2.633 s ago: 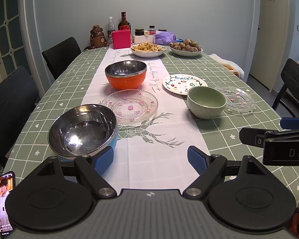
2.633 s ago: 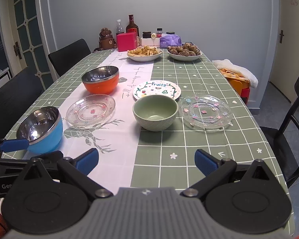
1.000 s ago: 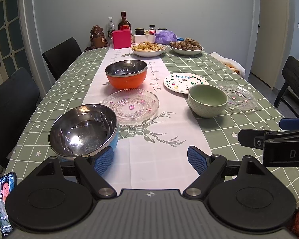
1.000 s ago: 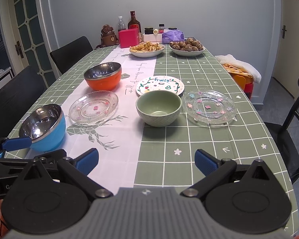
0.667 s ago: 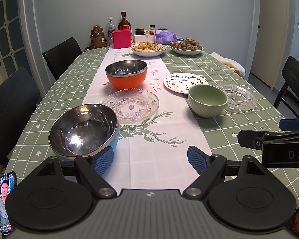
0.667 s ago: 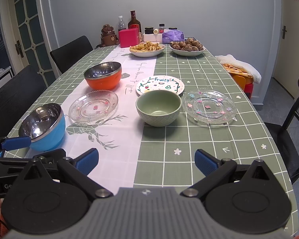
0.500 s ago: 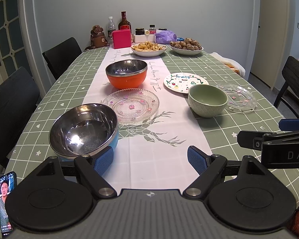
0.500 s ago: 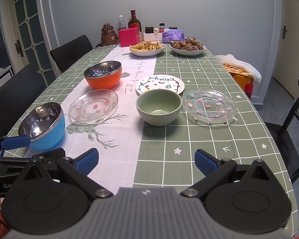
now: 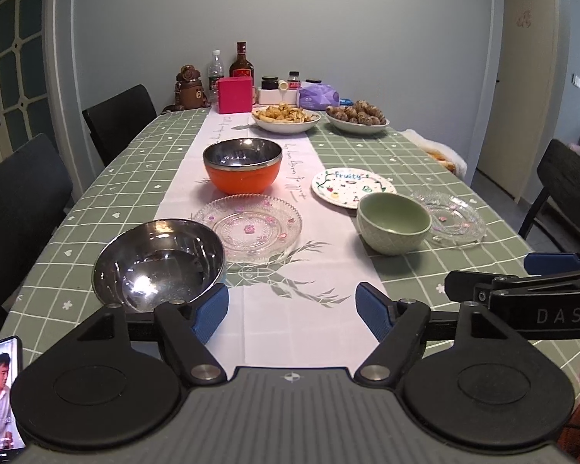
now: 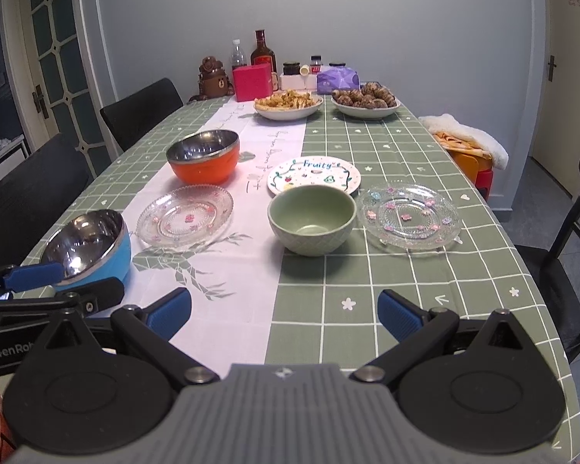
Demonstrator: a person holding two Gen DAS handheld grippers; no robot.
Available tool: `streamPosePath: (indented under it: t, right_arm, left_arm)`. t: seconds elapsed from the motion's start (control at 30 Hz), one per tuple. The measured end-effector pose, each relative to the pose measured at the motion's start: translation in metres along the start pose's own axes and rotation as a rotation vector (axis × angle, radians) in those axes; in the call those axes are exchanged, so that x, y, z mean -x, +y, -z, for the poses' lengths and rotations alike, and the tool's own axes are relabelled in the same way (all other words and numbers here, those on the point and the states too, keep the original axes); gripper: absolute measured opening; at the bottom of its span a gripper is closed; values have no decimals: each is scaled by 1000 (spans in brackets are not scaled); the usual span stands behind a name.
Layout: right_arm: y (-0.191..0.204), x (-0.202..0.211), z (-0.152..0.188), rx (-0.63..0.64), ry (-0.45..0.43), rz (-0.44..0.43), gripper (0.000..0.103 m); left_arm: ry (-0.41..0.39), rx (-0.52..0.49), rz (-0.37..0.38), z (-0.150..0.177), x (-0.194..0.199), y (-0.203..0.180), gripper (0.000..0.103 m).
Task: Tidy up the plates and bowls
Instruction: 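Move both grippers to the blue steel bowl and grip its rim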
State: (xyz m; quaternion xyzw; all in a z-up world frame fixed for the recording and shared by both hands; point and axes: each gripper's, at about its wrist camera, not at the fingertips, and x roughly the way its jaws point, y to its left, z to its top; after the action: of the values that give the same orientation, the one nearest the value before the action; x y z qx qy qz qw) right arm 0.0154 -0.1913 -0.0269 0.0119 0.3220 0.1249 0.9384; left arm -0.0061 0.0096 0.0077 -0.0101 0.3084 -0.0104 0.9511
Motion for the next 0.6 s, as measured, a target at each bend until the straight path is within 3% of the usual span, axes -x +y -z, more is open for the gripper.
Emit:
streamPosePath:
  t: [0.23,0.37,0.53,0.6]
  right_arm:
    - [12,0,-5,33,-35,-17,100]
    - [24,0,-17,54,-44,-82,100]
    - [45,-8,-38,81,-38,-116,100]
    - [57,-18,-48,87,-22,-133,90]
  left_arm:
    - [-75,77,22,-13,13,20,82]
    - [-90,59,-19,-28,21,33,69]
    - [-63,48,-97,-50,19,62,64]
    - [-30,98,-100,-58,13,85,64]
